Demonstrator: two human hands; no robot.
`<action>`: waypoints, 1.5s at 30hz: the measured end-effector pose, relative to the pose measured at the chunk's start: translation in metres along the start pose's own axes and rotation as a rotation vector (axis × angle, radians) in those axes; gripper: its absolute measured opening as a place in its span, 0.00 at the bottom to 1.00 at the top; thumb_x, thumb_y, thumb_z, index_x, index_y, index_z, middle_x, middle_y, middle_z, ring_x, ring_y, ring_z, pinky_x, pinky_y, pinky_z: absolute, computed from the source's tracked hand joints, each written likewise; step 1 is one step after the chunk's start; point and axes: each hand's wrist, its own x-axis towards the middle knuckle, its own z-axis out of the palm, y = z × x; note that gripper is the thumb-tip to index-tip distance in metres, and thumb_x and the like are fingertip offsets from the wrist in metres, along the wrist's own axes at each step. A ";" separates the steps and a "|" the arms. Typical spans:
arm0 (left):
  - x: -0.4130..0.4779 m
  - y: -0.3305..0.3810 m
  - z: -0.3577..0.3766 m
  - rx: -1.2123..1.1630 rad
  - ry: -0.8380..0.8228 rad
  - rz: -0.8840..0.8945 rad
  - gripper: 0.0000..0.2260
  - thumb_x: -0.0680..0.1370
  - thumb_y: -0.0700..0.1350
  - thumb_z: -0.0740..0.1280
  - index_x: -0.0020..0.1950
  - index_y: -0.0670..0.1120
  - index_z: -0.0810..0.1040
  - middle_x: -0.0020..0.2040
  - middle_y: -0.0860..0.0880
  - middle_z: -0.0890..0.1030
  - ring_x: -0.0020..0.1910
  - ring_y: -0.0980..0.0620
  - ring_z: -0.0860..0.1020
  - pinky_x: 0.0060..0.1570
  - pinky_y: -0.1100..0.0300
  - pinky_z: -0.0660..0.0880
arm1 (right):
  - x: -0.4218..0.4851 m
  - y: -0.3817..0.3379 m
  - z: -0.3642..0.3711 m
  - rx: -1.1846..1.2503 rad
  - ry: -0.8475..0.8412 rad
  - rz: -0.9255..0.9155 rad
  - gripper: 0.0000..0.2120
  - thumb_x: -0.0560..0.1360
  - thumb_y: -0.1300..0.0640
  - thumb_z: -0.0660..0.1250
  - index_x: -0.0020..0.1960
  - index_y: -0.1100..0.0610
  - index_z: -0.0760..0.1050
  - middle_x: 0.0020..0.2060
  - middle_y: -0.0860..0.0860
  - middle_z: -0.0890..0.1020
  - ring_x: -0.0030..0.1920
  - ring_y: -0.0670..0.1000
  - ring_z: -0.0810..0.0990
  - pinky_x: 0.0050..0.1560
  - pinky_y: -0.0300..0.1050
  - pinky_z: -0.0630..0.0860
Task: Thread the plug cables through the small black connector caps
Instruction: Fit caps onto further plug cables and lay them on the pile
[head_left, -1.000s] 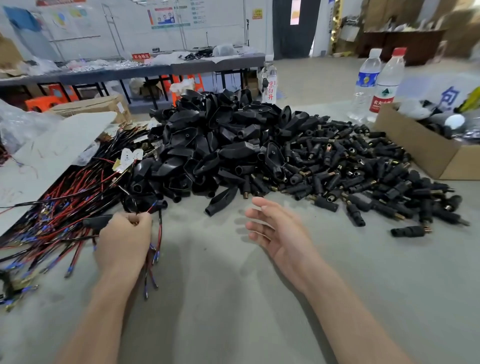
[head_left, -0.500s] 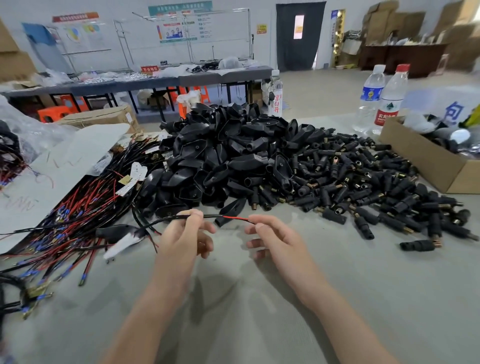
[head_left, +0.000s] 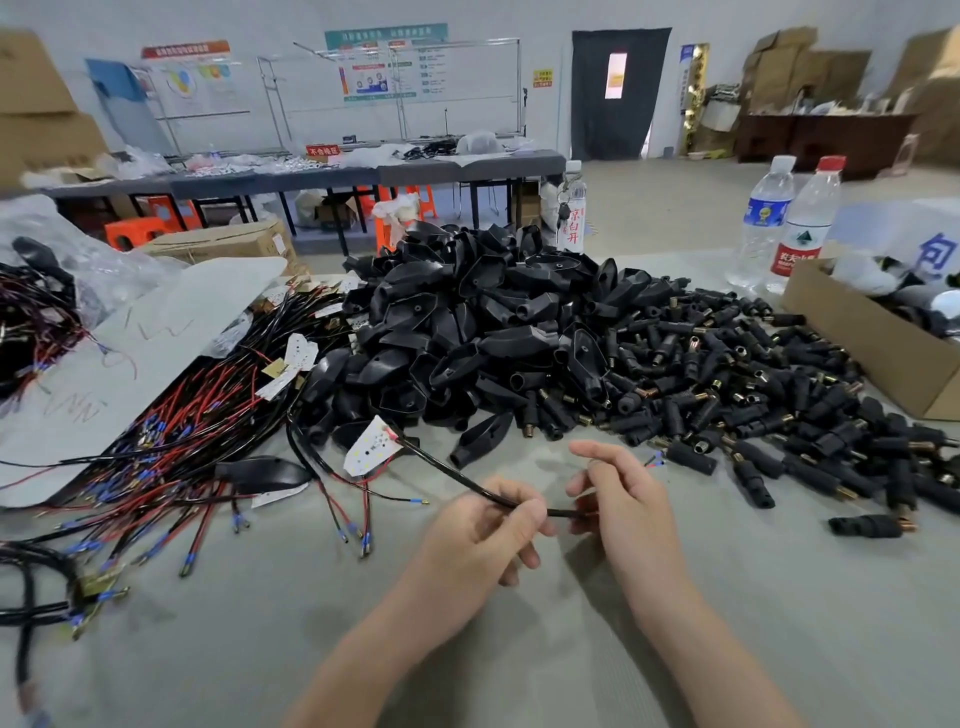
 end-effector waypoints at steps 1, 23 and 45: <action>0.001 0.001 0.000 -0.010 0.040 0.007 0.03 0.82 0.41 0.65 0.49 0.43 0.77 0.42 0.50 0.84 0.35 0.54 0.78 0.32 0.62 0.74 | 0.001 0.001 -0.001 0.016 0.009 0.004 0.15 0.82 0.63 0.57 0.52 0.53 0.81 0.29 0.46 0.79 0.29 0.46 0.76 0.30 0.40 0.75; 0.003 -0.006 -0.030 0.889 0.524 0.326 0.12 0.81 0.55 0.59 0.48 0.54 0.80 0.46 0.59 0.81 0.49 0.55 0.76 0.50 0.56 0.71 | -0.004 0.008 0.004 -0.245 -0.158 -0.136 0.15 0.81 0.57 0.65 0.49 0.36 0.80 0.44 0.43 0.85 0.38 0.46 0.82 0.39 0.42 0.76; 0.026 -0.027 -0.034 0.124 0.409 0.118 0.13 0.85 0.46 0.59 0.51 0.59 0.82 0.31 0.57 0.75 0.32 0.57 0.74 0.35 0.63 0.72 | 0.013 0.019 0.057 -1.163 -0.318 -0.602 0.24 0.83 0.48 0.55 0.77 0.48 0.59 0.78 0.50 0.59 0.77 0.54 0.57 0.74 0.48 0.58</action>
